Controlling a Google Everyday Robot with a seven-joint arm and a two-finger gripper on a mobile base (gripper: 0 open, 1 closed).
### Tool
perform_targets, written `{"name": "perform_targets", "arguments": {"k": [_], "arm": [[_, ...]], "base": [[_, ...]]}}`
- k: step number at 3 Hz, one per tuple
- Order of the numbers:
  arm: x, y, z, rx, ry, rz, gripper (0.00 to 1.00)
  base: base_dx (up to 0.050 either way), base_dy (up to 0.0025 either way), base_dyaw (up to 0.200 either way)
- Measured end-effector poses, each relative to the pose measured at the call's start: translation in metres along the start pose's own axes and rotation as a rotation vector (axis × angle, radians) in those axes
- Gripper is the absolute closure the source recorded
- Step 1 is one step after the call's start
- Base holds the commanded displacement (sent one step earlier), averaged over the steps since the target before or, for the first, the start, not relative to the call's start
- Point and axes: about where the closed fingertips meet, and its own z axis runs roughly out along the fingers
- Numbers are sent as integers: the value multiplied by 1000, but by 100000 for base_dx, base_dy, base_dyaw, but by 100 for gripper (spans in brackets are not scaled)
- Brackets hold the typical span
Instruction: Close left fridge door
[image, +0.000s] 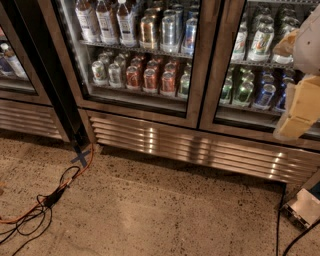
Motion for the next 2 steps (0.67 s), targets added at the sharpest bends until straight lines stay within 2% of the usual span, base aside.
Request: {"name": "perform_targets", "arguments": {"k": [1,2], "arm": [[0,0,0,0,0,0,0],[-5,-32,-1,43,9,28,0]], "base": [[0,0,0],[0,0,0]]}}
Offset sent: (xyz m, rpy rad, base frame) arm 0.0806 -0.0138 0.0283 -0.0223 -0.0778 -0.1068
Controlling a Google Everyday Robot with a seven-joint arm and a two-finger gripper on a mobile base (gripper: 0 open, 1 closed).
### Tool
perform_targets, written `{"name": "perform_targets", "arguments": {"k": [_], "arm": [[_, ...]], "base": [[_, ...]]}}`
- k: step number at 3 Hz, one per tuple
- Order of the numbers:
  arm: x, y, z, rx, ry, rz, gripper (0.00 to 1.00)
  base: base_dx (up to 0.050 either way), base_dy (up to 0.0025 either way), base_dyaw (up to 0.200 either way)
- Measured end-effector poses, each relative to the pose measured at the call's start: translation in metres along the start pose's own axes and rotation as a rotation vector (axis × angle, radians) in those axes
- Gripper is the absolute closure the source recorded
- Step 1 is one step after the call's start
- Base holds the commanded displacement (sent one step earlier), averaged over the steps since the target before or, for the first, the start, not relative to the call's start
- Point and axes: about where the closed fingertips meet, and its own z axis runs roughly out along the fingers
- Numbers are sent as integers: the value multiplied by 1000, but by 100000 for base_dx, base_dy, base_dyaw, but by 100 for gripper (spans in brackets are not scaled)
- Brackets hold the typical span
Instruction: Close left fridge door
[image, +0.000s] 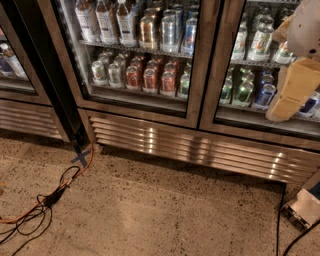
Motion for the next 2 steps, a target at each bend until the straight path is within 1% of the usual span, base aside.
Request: {"name": "perform_targets", "arguments": {"k": [1,2], "arm": [[-13,-53,4,67,-10,35,0],[-13,-54,4,67,-10,35,0]], "base": [[0,0,0],[0,0,0]]}}
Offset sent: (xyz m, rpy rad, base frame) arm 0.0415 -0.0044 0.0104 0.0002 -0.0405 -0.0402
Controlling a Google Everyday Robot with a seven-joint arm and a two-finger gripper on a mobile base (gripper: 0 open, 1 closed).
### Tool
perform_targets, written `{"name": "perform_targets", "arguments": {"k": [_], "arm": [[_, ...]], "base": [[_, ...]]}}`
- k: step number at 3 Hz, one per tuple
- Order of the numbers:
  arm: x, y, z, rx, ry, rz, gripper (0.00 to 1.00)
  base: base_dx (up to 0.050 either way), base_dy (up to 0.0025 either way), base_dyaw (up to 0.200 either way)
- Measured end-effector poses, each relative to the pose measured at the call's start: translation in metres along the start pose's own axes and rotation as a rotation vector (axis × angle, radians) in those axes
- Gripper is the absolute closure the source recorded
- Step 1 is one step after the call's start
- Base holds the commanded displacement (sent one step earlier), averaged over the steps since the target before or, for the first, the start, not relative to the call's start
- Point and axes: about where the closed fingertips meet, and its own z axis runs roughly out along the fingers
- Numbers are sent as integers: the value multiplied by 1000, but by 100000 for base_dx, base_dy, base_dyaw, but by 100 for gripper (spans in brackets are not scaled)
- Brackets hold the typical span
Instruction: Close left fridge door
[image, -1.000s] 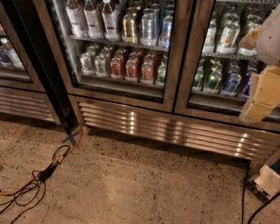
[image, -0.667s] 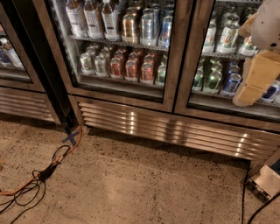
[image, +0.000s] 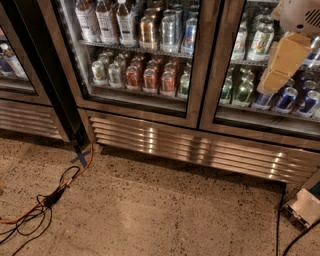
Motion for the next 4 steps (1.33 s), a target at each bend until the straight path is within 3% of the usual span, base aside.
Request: {"name": "perform_targets", "arguments": {"k": [1,2,4], "arm": [[-6,-16,7,19,-26,-10,0],[-34,-52,17,52,-101,-72,0],[-34,-52,17,52,-102,-72,0]], "base": [[0,0,0],[0,0,0],[4852,-1,31]]}}
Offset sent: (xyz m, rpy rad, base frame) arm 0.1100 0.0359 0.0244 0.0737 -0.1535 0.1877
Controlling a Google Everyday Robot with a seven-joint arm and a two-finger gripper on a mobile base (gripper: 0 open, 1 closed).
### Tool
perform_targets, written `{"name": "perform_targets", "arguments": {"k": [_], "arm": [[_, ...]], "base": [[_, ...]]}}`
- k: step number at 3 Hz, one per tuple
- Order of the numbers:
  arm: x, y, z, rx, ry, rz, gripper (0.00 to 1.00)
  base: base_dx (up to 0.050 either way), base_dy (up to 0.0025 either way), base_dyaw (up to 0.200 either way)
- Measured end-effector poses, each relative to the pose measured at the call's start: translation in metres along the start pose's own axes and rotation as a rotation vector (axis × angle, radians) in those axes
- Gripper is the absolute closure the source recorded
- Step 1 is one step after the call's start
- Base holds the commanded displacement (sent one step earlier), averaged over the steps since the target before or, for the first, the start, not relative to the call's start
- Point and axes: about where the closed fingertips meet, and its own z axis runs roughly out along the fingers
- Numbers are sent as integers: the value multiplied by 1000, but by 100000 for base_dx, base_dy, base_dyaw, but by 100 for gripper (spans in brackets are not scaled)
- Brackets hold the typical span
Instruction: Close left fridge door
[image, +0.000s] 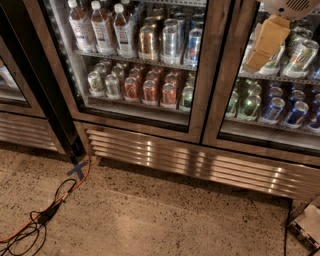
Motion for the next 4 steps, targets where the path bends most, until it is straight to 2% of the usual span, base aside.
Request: {"name": "perform_targets", "arguments": {"k": [1,2,3,4], "arm": [[-14,-19,9,5,-39,-11,0],[-14,-19,9,4,-39,-11,0],[-16,-27,25,39,-78,59,0],[-24,-40,24,90,-106,72,0]], "base": [[0,0,0],[0,0,0],[0,0,0],[0,0,0]]}}
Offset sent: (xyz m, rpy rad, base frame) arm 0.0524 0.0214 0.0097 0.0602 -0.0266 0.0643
